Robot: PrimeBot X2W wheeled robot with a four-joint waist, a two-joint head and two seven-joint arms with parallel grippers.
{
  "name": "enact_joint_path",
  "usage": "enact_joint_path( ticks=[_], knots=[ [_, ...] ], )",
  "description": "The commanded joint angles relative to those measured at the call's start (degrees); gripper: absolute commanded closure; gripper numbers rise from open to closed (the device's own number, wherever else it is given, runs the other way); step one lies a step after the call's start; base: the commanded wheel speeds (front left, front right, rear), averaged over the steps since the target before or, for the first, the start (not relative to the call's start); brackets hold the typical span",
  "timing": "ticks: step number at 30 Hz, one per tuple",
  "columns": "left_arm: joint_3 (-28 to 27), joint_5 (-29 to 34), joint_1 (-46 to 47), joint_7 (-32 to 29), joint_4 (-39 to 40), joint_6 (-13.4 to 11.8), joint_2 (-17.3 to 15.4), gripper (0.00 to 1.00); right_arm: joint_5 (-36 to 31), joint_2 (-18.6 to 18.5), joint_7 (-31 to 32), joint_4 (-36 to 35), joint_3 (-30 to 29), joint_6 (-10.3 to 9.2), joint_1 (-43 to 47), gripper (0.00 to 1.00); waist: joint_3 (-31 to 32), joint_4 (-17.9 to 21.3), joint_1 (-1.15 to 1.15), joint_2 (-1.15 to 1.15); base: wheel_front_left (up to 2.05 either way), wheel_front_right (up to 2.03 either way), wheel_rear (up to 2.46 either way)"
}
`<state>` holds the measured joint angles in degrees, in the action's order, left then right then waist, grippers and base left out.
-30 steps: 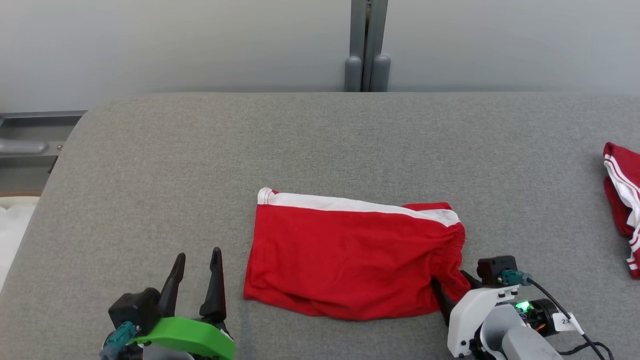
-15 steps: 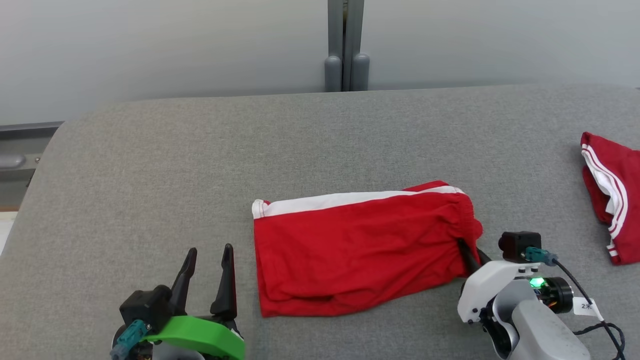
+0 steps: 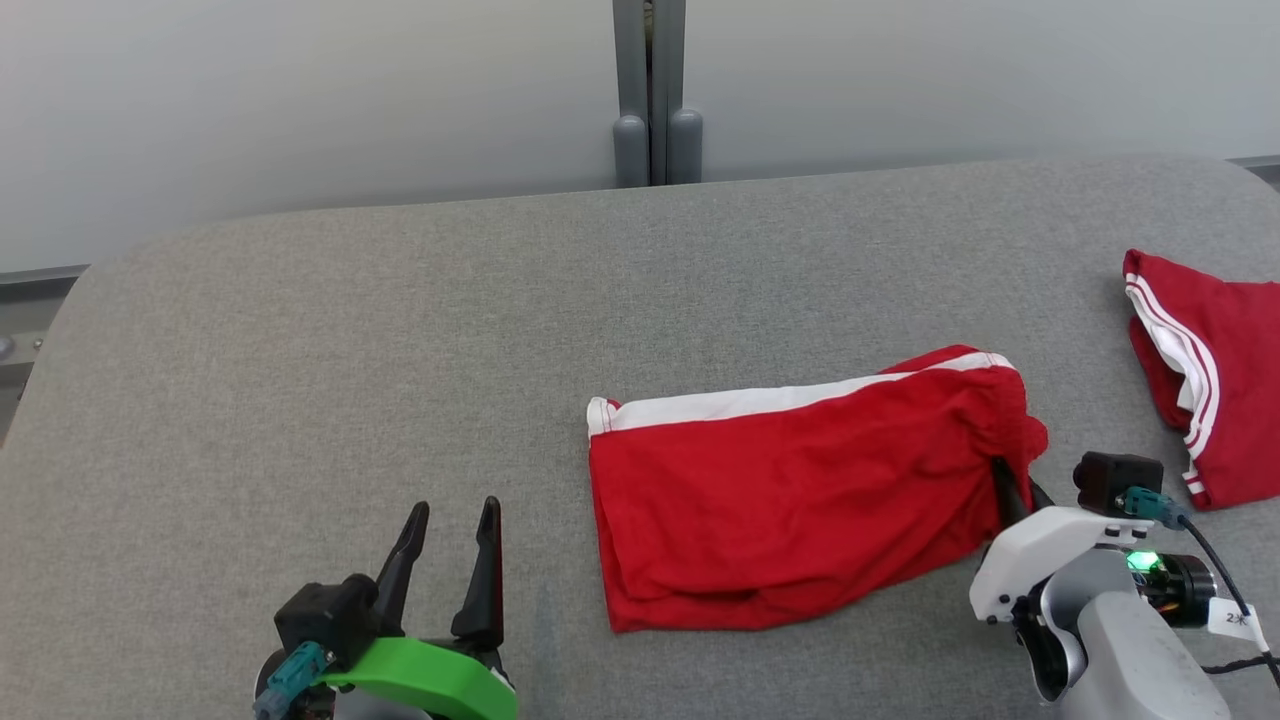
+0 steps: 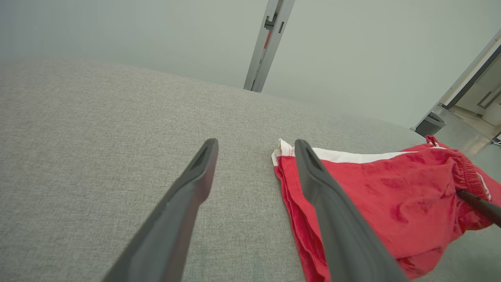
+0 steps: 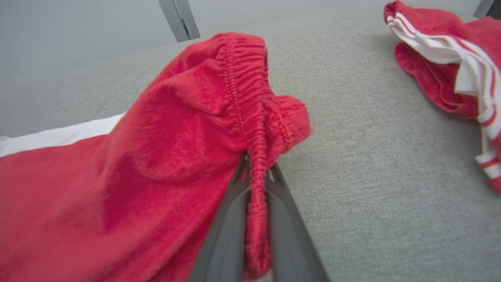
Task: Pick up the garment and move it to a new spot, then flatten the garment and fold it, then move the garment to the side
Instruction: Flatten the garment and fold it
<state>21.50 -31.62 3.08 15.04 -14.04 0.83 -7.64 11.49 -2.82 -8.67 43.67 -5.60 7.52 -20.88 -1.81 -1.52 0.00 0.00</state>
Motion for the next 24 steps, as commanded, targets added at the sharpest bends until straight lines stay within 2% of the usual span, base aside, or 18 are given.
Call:
enact_joint_path(
  ticks=[1,7,14,19,24],
  knots=[
    [0.01,0.22,1.05,0.07,-0.21,0.21,0.02,0.0,1.21,-0.18,-0.03,-1.32,1.49,-0.08,0.01,1.0,-0.01,-0.21,0.0,0.0,0.0,0.0,0.0],
    [0.29,0.06,1.38,-0.01,-0.39,0.08,0.16,0.0,5.87,-0.18,0.65,-8.15,9.73,-0.08,-0.84,1.0,0.26,-1.47,0.0,0.0,0.0,0.0,0.0],
    [0.12,-0.5,1.77,0.03,-0.46,0.11,0.51,0.0,10.89,-0.23,4.07,-15.06,22.2,-0.08,-0.02,1.0,0.18,-3.25,0.0,0.0,0.0,0.0,0.0],
    [0.04,-0.95,2.1,0.07,-0.75,0.41,1.03,0.0,12.01,-0.24,5.76,-14.78,28.92,-0.08,-0.47,1.0,-0.06,-4.54,0.0,0.0,0.0,0.0,0.0],
    [0.23,-1.01,2.41,0.1,-1.2,0.68,1.61,0.0,13.44,-0.23,5.45,-11.92,32.15,-0.08,-1.8,1.0,-0.35,-5.97,0.0,0.0,0.0,0.0,0.0]
  ],
)
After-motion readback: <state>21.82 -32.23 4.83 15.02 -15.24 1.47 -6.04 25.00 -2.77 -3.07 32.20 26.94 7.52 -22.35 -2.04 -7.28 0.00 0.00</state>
